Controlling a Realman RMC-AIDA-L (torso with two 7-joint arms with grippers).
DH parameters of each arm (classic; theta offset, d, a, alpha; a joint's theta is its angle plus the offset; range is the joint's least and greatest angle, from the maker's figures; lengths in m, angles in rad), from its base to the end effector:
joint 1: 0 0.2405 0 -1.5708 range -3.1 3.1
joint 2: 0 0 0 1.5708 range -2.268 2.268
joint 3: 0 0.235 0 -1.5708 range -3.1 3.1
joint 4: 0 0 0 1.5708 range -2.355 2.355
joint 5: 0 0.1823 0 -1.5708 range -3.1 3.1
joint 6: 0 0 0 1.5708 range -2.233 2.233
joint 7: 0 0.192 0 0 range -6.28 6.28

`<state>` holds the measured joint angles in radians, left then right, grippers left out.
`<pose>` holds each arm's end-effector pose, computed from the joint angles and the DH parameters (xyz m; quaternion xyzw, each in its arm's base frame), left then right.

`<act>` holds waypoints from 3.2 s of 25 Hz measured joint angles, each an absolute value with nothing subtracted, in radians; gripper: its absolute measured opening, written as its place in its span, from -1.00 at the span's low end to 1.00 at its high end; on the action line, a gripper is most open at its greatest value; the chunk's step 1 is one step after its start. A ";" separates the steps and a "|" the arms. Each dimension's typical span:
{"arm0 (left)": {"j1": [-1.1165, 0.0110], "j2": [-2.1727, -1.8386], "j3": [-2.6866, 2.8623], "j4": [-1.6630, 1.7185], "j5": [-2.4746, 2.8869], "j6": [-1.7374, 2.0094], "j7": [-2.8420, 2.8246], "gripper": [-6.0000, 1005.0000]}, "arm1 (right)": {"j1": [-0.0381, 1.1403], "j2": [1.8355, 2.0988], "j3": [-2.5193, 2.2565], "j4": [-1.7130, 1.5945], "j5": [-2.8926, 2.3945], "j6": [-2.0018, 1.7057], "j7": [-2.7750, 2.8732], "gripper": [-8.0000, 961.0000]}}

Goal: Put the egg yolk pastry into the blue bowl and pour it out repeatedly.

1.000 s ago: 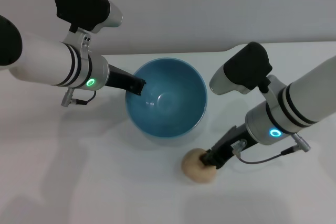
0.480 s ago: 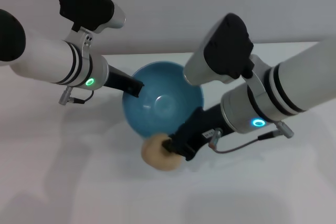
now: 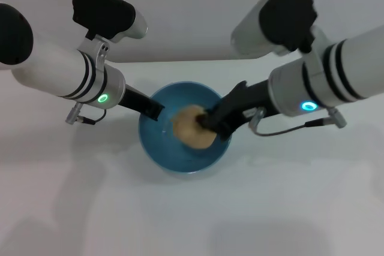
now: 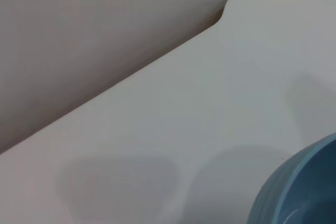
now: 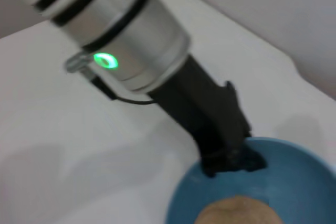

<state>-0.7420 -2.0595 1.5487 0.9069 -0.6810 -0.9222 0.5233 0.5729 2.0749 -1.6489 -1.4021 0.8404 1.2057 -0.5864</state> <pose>-0.1908 0.3970 -0.0820 -0.9030 -0.3270 0.0779 0.2675 0.1123 0.3296 -0.0825 -0.9613 0.2255 -0.0164 0.1573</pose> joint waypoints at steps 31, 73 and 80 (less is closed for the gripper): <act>-0.672 -2.059 1.558 0.920 -0.671 -0.693 0.519 -0.99 | 0.424 2.073 -1.264 -1.391 0.835 1.237 -0.569 0.04; -0.411 -2.079 2.400 0.769 -0.725 1.000 0.672 -0.99 | 0.343 2.071 -1.086 -1.170 0.829 1.232 -0.612 0.03; -0.432 -2.079 2.446 0.764 -0.745 1.073 0.858 -0.99 | 0.342 2.073 -1.089 -1.168 0.829 1.231 -0.612 0.03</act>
<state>-0.4324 -2.0786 2.4457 0.7642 -0.7449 1.0727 0.8580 0.3424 2.0726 -1.0886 -1.1677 0.8293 1.2314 -0.6121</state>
